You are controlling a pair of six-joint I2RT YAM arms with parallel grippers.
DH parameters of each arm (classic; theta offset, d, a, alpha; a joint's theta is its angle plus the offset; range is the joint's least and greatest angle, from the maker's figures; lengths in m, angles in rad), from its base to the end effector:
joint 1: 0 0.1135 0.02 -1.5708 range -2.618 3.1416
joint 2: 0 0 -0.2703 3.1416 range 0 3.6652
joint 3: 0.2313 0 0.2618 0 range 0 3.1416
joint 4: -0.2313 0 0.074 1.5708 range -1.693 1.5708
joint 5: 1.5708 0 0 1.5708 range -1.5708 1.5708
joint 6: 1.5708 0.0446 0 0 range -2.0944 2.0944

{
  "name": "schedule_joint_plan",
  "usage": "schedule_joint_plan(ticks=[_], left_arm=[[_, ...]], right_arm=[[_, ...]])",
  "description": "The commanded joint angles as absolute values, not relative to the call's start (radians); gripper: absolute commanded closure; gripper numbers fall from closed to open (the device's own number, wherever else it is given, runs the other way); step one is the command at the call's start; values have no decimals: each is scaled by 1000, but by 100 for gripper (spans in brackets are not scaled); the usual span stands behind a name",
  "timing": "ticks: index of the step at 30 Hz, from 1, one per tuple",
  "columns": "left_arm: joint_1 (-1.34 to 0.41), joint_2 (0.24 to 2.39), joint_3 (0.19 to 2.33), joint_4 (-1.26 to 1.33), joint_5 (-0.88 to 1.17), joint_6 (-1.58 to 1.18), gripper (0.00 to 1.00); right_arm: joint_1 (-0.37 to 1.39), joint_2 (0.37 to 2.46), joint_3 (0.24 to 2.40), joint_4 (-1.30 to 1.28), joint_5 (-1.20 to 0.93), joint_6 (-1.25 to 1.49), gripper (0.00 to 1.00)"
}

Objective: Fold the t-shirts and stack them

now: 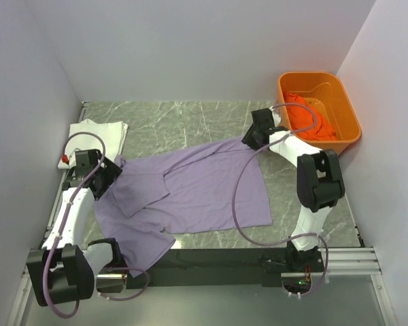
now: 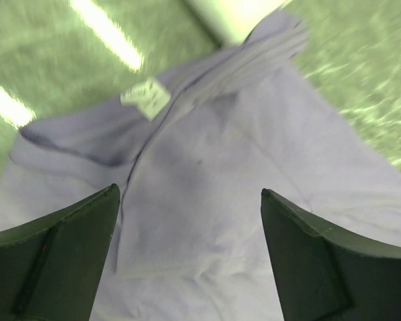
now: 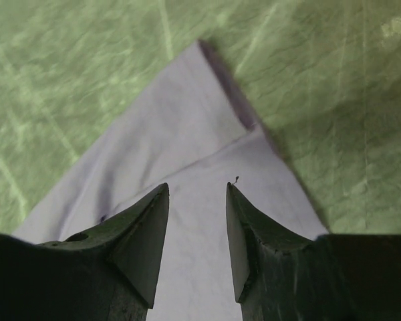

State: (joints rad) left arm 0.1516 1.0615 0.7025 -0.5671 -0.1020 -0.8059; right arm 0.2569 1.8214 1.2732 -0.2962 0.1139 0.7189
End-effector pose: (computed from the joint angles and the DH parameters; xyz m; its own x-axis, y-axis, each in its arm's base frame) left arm 0.2158 0.0376 0.2215 -0.3951 -0.7864 -0.4749 -0.7159 0.5875 -0.3772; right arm 0.4021 0.1004 0.2053 -0.6623 0.5025 -0.5558 0.3411 0.8626 0.3735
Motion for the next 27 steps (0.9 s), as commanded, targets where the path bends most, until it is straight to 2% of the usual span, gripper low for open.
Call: schedule_joint_plan(ticks=[1, 5, 10, 27], left_arm=[[150, 1012, 736, -482, -169, -715, 7], [149, 1020, 736, -445, -169, -693, 5], [146, 1061, 727, -426, -147, -687, 6], [147, 1062, 730, -423, -140, -678, 8]], right_arm=[[247, 1868, 1363, -285, 201, 767, 53], [244, 1940, 1402, -310, 222, 779, 53], [241, 1996, 1437, -331, 239, 793, 53], [232, 2056, 1473, -365, 259, 796, 54]])
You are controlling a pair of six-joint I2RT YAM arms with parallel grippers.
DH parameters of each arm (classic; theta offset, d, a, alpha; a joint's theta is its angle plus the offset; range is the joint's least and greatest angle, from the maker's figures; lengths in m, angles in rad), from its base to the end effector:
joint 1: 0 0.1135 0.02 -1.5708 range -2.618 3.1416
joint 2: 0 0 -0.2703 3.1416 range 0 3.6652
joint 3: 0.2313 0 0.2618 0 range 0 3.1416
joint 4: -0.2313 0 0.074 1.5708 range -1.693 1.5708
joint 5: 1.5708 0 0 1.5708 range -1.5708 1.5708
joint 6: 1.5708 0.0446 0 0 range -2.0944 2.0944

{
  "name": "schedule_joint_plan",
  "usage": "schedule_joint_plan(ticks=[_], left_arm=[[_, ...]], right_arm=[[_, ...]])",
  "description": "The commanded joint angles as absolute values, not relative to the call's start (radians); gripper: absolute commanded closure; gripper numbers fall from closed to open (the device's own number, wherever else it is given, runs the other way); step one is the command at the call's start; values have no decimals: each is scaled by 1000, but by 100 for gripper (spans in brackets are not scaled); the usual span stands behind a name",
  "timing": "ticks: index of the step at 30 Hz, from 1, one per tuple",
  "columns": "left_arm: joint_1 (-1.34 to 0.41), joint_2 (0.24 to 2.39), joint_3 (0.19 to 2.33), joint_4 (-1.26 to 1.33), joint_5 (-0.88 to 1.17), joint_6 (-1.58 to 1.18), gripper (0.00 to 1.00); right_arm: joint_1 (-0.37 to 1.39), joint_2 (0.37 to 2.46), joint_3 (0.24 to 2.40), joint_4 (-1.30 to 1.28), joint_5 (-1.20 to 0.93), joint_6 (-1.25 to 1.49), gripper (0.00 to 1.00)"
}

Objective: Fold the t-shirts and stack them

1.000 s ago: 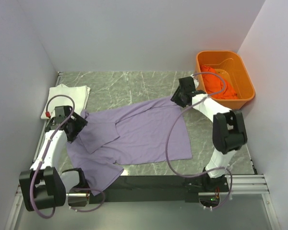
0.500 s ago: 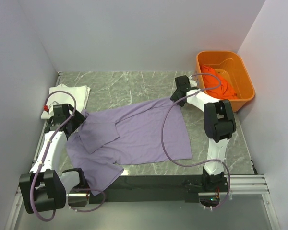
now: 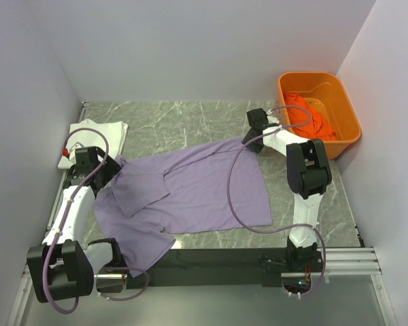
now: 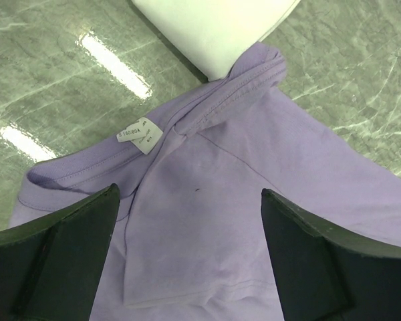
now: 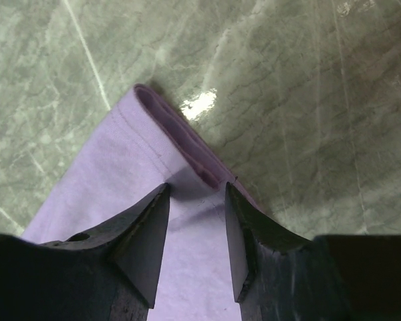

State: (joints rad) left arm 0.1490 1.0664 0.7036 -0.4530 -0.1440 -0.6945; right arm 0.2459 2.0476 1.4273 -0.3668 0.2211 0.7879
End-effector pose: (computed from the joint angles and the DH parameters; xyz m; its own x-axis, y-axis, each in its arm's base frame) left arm 0.2264 0.0405 0.2298 -0.3971 -0.7001 -0.5934 -0.6485 0.6716 -0.3583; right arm 0.4399 0.1003 0.1563 -0.6561 0.5484 -0.5184 0.4889 0.8322 0.2616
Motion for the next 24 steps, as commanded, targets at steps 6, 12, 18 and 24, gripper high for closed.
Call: schedule_joint_plan(ticks=[6, 12, 18, 24], left_arm=[[147, 1060, 730, -420, -133, -678, 8], [146, 1063, 729, -417, -126, -678, 8], [147, 1066, 729, -420, -129, -678, 8], [147, 1068, 732, -425, -138, -683, 8]], right_arm=[[226, 2062, 1479, -364, 258, 778, 66], [215, 2060, 1474, -356, 250, 764, 84], [206, 2034, 1486, -371, 242, 735, 100], [193, 1973, 1522, -446, 233, 677, 100]])
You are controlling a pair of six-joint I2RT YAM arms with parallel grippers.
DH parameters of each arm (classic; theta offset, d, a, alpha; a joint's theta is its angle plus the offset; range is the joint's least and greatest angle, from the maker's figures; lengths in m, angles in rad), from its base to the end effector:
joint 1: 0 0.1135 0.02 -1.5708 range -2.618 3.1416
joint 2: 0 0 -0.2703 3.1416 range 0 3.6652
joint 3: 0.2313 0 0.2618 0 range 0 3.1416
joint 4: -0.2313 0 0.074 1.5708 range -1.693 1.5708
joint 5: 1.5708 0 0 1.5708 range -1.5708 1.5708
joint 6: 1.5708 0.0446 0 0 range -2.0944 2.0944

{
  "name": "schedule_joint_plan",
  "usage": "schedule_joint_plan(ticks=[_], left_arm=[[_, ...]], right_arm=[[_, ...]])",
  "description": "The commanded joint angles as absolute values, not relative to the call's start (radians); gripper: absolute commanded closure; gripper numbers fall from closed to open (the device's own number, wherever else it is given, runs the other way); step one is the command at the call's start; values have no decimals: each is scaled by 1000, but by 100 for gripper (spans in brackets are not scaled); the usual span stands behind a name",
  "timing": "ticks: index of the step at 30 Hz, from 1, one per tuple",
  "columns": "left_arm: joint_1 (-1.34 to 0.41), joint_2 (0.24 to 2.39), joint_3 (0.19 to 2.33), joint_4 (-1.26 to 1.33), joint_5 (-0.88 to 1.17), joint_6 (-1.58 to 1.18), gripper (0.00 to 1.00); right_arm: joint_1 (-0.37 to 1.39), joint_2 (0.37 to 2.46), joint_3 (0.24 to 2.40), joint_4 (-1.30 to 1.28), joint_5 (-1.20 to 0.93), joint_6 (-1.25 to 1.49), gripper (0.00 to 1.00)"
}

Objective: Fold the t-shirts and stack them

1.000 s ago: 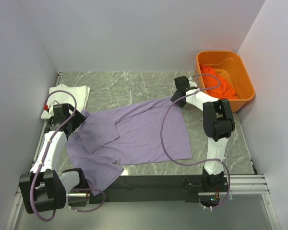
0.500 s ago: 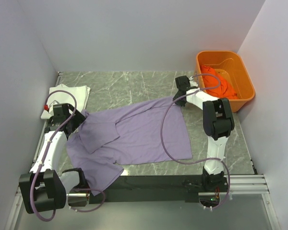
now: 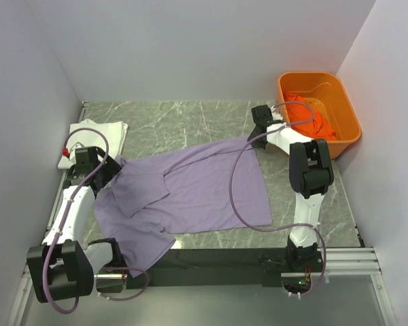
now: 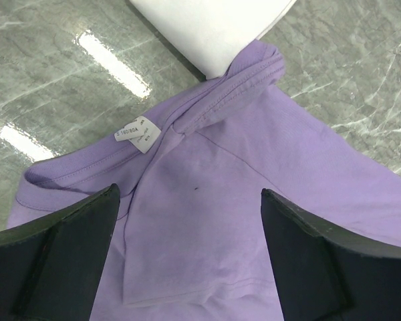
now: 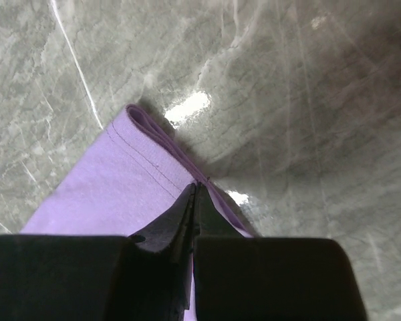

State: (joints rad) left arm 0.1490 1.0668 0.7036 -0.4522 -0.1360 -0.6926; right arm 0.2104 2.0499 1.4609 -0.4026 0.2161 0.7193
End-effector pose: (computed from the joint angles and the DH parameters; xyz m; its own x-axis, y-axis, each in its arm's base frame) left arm 0.2266 0.0401 0.2297 -0.4015 -0.7000 -0.5906 -0.6436 0.6744 -0.3618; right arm 0.4462 0.0855 0.1633 -0.6745 0.5140 -0.5300 0.4721 0.8522 0.2256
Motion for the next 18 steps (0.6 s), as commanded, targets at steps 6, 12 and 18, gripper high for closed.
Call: schedule_joint_plan(ticks=[6, 12, 18], left_arm=[[147, 1071, 733, -433, -143, -683, 8], [146, 1071, 733, -436, -149, -683, 8], [147, 1081, 736, -439, -141, -680, 8]], right_arm=[[186, 1933, 1531, -514, 216, 623, 100], [181, 1908, 1532, -557, 196, 594, 100], [179, 1894, 1562, -587, 176, 581, 100]])
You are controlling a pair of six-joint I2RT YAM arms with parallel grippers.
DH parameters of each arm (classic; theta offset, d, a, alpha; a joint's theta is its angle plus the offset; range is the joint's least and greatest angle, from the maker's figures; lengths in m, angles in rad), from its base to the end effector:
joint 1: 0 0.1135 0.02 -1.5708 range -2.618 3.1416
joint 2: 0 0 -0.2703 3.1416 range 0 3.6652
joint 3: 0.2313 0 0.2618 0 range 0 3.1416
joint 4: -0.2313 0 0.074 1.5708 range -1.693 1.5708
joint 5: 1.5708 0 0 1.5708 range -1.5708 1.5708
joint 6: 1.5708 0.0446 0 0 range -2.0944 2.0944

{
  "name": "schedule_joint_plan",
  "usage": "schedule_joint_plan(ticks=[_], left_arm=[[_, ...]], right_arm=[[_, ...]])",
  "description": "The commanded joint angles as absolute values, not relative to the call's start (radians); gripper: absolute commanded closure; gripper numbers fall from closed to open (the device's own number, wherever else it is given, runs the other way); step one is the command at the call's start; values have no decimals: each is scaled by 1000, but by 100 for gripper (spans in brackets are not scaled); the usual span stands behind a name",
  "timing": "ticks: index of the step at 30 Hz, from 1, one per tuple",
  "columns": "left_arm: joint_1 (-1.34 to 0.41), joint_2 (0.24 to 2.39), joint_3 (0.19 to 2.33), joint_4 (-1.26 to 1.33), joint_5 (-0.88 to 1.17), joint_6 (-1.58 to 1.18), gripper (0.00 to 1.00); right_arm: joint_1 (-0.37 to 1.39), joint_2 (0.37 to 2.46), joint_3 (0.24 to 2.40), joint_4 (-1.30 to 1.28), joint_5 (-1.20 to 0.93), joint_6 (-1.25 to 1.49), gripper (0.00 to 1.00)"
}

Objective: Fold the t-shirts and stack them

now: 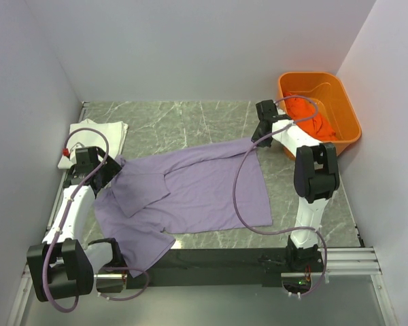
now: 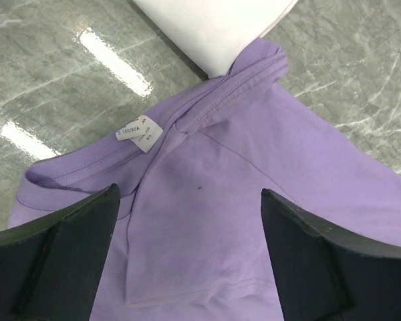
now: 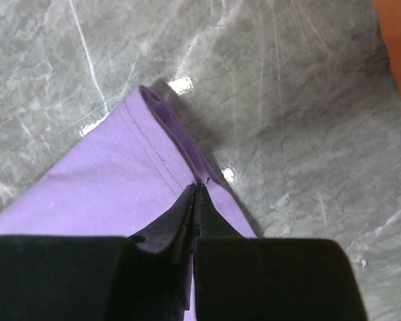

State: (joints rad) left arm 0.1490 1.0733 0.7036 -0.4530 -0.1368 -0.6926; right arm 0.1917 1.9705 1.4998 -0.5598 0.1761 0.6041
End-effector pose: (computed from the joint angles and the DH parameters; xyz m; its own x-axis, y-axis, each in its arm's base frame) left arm 0.2272 0.0403 0.2283 -0.4054 -0.7005 -0.5873 -0.6466 0.6739 -0.3574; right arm 0.4336 0.0762 0.1993 -0.7491 0.4243 -0.5087 0.3966 0.9024 0.1685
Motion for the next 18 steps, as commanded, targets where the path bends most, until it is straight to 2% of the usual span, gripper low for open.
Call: schedule_joint_plan(ticks=[1, 13, 18], left_arm=[[147, 1083, 736, -437, -140, -680, 8], [138, 1120, 735, -425, -77, -652, 11], [133, 1123, 739, -430, -86, -653, 11]], right_arm=[[179, 1896, 1568, -601, 175, 578, 100], [175, 1847, 1523, -575, 140, 578, 100], [170, 1844, 1592, -629, 152, 557, 100]])
